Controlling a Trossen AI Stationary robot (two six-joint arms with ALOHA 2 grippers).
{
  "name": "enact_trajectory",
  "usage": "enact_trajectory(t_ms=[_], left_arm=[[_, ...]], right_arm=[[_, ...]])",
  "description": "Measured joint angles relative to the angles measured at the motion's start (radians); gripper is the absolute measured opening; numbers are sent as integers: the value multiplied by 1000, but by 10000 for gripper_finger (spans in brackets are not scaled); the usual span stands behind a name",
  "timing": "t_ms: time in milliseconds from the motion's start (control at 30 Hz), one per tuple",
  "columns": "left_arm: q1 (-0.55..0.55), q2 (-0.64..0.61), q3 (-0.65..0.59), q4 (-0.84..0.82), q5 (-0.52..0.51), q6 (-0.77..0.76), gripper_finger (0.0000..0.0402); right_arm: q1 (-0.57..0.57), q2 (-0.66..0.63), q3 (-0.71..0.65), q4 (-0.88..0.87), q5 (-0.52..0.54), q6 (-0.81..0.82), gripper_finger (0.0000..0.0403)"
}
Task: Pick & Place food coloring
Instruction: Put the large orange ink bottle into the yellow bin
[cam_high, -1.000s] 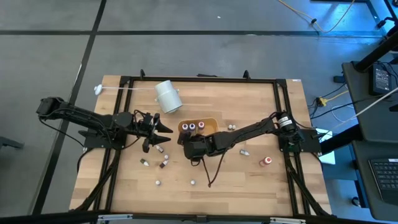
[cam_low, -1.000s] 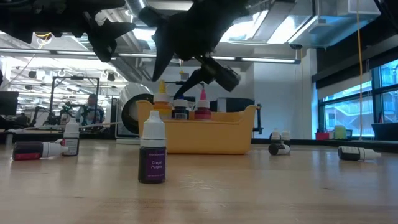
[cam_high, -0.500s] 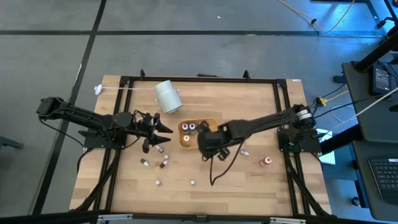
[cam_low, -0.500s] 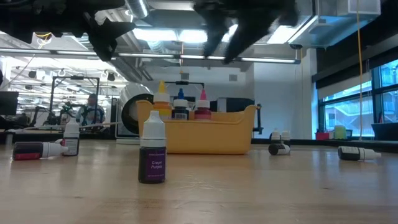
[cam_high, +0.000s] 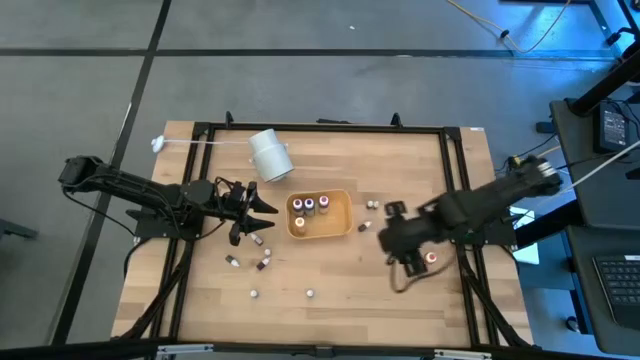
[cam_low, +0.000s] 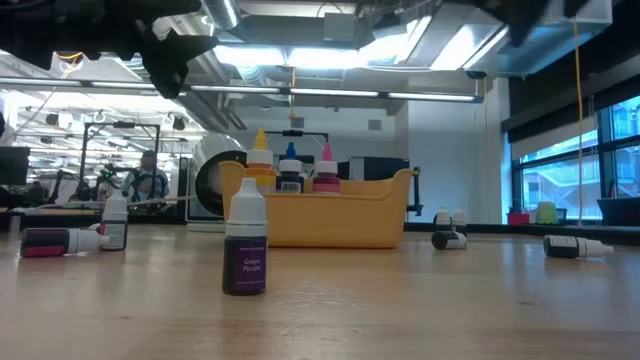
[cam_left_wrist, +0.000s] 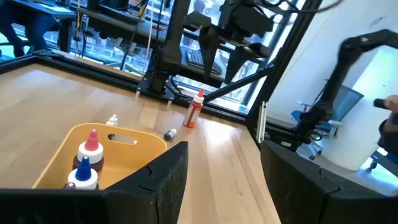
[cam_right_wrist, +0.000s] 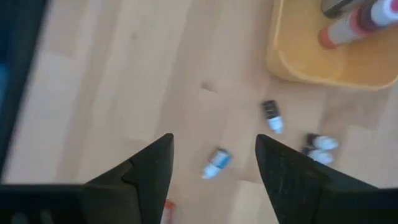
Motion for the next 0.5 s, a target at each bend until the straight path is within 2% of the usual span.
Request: enact_trajectory(t_ms=[167, 300, 400, 500], left_arm=[[0, 0, 0, 0, 0, 0, 196], [0, 0, 0, 0, -3, 13, 196], [0, 0, 0, 0, -4, 43, 196], [0, 0, 0, 0, -4, 51, 196]], right_arm=[[94, -229, -255, 182, 0, 151, 228], [164, -379, -422, 316, 1, 172, 228], [211, -466, -520, 367, 2, 182, 228], [246, -526, -597, 367, 31, 271, 228]])
